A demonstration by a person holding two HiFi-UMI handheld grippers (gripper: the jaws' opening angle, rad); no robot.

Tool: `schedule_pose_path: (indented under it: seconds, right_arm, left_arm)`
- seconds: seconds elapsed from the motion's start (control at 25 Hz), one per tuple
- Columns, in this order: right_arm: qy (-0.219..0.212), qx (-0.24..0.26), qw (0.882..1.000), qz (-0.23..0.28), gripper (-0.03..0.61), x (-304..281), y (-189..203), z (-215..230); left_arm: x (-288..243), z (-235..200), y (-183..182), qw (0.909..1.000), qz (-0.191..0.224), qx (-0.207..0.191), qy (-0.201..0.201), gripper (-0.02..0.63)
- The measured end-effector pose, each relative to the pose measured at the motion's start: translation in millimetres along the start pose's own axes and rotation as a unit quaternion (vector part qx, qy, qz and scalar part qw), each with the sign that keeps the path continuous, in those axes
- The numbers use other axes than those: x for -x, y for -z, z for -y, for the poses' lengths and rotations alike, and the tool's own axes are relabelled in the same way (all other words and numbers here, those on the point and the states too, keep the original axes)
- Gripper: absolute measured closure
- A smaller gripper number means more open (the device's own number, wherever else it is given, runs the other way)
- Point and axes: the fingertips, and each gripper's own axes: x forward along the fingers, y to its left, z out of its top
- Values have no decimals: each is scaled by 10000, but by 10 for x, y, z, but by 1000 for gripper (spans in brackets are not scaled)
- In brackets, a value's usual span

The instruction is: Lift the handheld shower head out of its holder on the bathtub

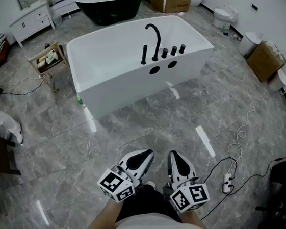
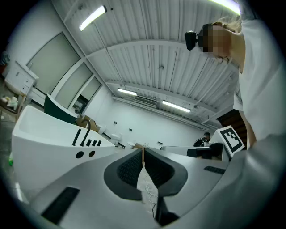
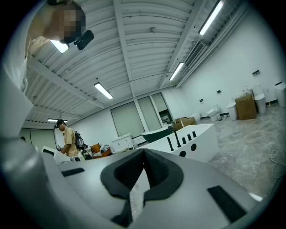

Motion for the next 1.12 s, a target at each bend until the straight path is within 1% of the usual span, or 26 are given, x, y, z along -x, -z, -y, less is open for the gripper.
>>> schedule_pose_path:
  seconds: [0.12, 0.28, 0.48, 0.56, 0.76, 0.96, 1.12]
  right_arm:
    - [-70, 11, 10000, -30, 561, 53, 15, -147]
    - [-167, 81, 9998, 33, 561, 31, -22, -313]
    - [-206, 114, 9995, 187, 561, -34, -66, -479]
    - [-178, 184, 9995, 204, 560, -67, -54, -516]
    - [-64, 215, 9987, 461, 560, -131, -102, -582]
    - [110, 214, 9987, 449, 560, -162, -48, -558]
    - [147, 147, 9989, 417, 560, -219, -19, -558]
  left_arm:
    - [114, 138, -95, 9996, 74, -258, 81, 594]
    - [253, 221, -155, 9993, 157, -312, 163, 594]
    - [394, 142, -232, 9988, 67, -440, 179, 594]
    - [448, 88, -243, 9986, 53, -496, 182, 594]
    - [544, -31, -261, 9979, -19, -592, 254, 594]
    - [579, -84, -220, 9982, -111, -518, 285, 594]
    - [599, -177, -186, 9988, -175, -388, 260, 594]
